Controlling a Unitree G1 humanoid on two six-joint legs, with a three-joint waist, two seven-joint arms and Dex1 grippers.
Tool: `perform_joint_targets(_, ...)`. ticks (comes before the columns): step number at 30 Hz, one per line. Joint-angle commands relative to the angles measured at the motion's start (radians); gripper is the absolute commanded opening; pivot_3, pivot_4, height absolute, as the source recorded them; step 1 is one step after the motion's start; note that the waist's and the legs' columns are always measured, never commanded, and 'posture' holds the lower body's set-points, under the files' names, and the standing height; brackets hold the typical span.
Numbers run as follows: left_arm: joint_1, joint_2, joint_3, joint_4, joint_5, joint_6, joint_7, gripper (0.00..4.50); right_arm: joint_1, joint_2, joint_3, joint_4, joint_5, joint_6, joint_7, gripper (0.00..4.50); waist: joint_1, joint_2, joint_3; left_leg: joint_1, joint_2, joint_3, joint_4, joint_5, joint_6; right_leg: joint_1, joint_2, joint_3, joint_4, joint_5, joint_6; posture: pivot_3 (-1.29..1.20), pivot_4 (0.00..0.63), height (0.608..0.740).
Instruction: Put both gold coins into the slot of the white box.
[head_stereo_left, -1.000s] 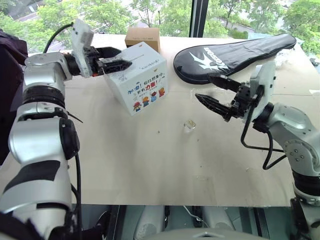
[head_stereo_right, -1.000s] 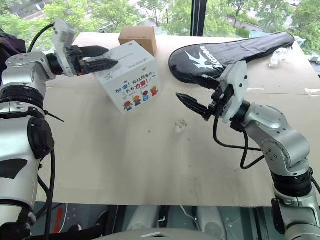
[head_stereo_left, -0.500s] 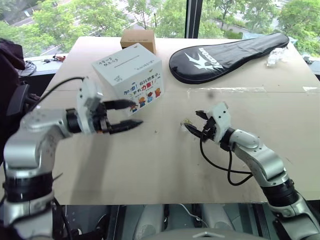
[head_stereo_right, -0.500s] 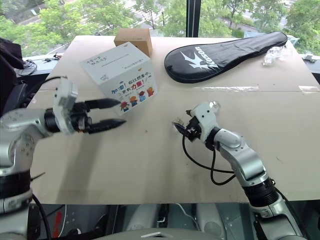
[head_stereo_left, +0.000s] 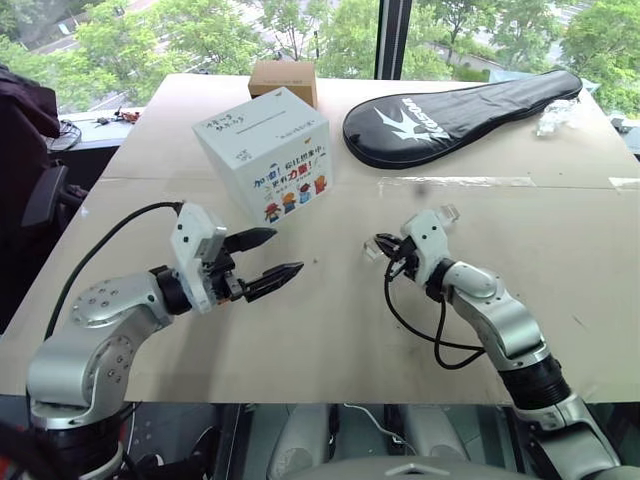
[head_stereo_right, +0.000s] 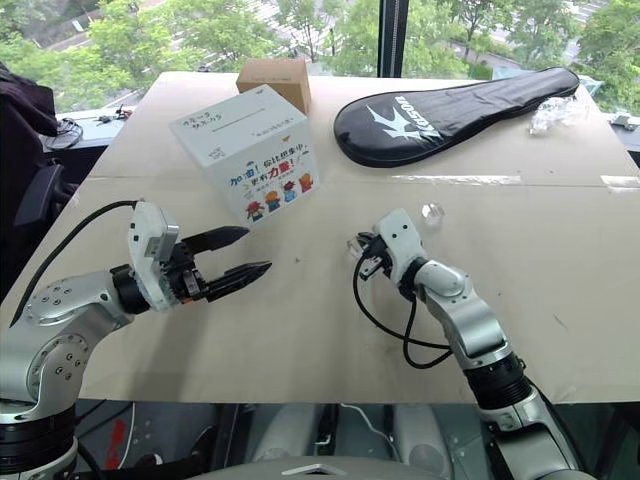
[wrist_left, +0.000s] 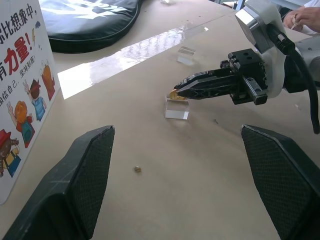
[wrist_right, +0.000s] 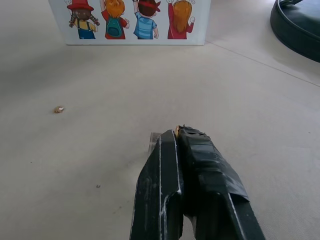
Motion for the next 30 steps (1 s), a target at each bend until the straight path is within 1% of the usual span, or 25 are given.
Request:
perform_joint_targets(1, -0.018, 0.013, -0.024, -0.012, -0.015, -0.026, 0.012, 4.07, -0.013, 0.011, -0.007, 0.004, -0.020, -0.005, -0.002, 0.07, 0.000, 0.000, 0.000, 0.000, 0.000, 0.000, 0.000, 0.000, 0.000, 0.000, 0.000, 0.000, 0.000, 0.000, 0.000, 0.00, 0.150, 0.740)
perform_joint_targets(4, -0.037, 0.014, -0.044, 0.002, -0.010, -0.037, 0.022, 4.07, -0.016, 0.024, -0.016, 0.006, -0.022, -0.003, -0.001, 0.07, 0.000, 0.000, 0.000, 0.002, 0.000, 0.000, 0.000, 0.000, 0.001, 0.002, 0.000, 0.000, 0.000, 0.000, 0.000, 0.00, 0.150, 0.740)
perform_joint_targets(7, -0.071, -0.015, -0.034, 0.006, -0.068, -0.023, 0.045, 4.07, -0.021, 0.073, -0.078, -0.040, 0.047, 0.032, -0.010, 0.07, 0.000, 0.000, 0.000, 0.003, 0.000, 0.000, 0.000, -0.001, 0.002, 0.003, 0.000, 0.000, 0.000, 0.000, 0.000, 0.00, 0.150, 0.740)
perform_joint_targets(10, -0.097, -0.074, 0.010, 0.018, -0.194, 0.014, 0.095, 4.07, -0.021, 0.122, -0.154, -0.121, 0.182, 0.109, 0.010, 0.07, 0.001, 0.000, 0.000, 0.003, 0.000, 0.000, 0.000, -0.001, 0.001, 0.003, 0.000, 0.000, 0.000, 0.000, 0.000, 0.00, 0.150, 0.740)
perform_joint_targets(13, -0.115, -0.132, 0.063, 0.047, -0.338, 0.053, 0.154, 4.07, -0.029, 0.151, -0.209, -0.166, 0.280, 0.178, 0.005, 0.07, 0.001, 0.000, 0.000, 0.002, 0.000, -0.001, 0.000, -0.001, 0.002, 0.003, 0.000, -0.001, -0.001, 0.000, 0.000, 0.00, 0.150, 0.740)
perform_joint_targets(15, -0.136, -0.209, 0.107, 0.093, -0.478, 0.060, 0.242, 4.07, -0.050, 0.200, -0.275, -0.194, 0.406, 0.235, -0.015, 0.07, 0.000, 0.000, 0.000, 0.002, 0.000, -0.001, 0.000, -0.002, 0.004, 0.003, 0.000, -0.001, -0.001, 0.000, 0.000, 0.00, 0.150, 0.740)
perform_joint_targets(17, -0.148, -0.258, 0.116, 0.116, -0.541, 0.056, 0.296, 4.07, -0.066, 0.217, -0.303, -0.205, 0.456, 0.264, -0.032, 0.07, 0.001, 0.000, 0.000, 0.003, 0.000, -0.002, 0.000, -0.002, 0.004, 0.003, 0.000, -0.002, -0.001, 0.000, 0.000, 0.00, 0.150, 0.740)
perform_joint_targets(20, -0.142, -0.280, 0.071, 0.113, -0.528, 0.049, 0.322, 4.07, -0.075, 0.197, -0.285, -0.203, 0.434, 0.270, -0.042, 0.07, 0.000, 0.000, 0.000, 0.003, 0.000, -0.002, 0.000, -0.002, 0.004, 0.003, 0.000, -0.002, 0.000, 0.000, 0.000, 0.00, 0.150, 0.740)
perform_joint_targets(22, -0.136, -0.295, 0.030, 0.111, -0.503, 0.034, 0.331, 4.07, -0.077, 0.150, -0.227, -0.187, 0.330, 0.206, -0.047, 0.07, 0.001, 0.000, 0.000, 0.003, 0.000, -0.002, 0.000, -0.002, 0.004, 0.004, 0.000, -0.002, 0.000, 0.000, 0.000, 0.00, 0.150, 0.740)
perform_joint_targets(25, -0.131, -0.300, 0.018, 0.106, -0.517, 0.025, 0.338, 4.07, -0.083, 0.018, -0.094, -0.160, 0.119, 0.076, -0.024, 0.07, 0.001, 0.000, 0.000, 0.002, -0.002, -0.001, 0.000, 0.000, 0.000, 0.004, 0.000, -0.001, -0.001, 0.000, 0.000, 0.00, 0.150, 0.740)
perform_joint_targets(26, -0.128, -0.297, 0.014, 0.106, -0.515, 0.024, 0.341, 4.07, -0.087, -0.013, -0.067, -0.148, 0.070, 0.036, -0.018, 0.07, 0.001, 0.000, 0.000, 0.002, -0.002, -0.001, 0.000, 0.000, 0.000, 0.004, 0.000, -0.001, -0.001, 0.000, 0.000, 0.00, 0.150, 0.740)
perform_joint_targets(30, -0.120, -0.280, -0.006, 0.108, -0.500, 0.021, 0.331, 4.07, -0.095, 0.012, -0.095, -0.139, 0.093, 0.017, -0.018, 0.07, -0.002, 0.000, 0.000, 0.003, -0.001, -0.001, 0.000, 0.000, 0.000, 0.004, 0.002, -0.001, -0.001, 0.000, 0.000, 0.00, 0.150, 0.740)
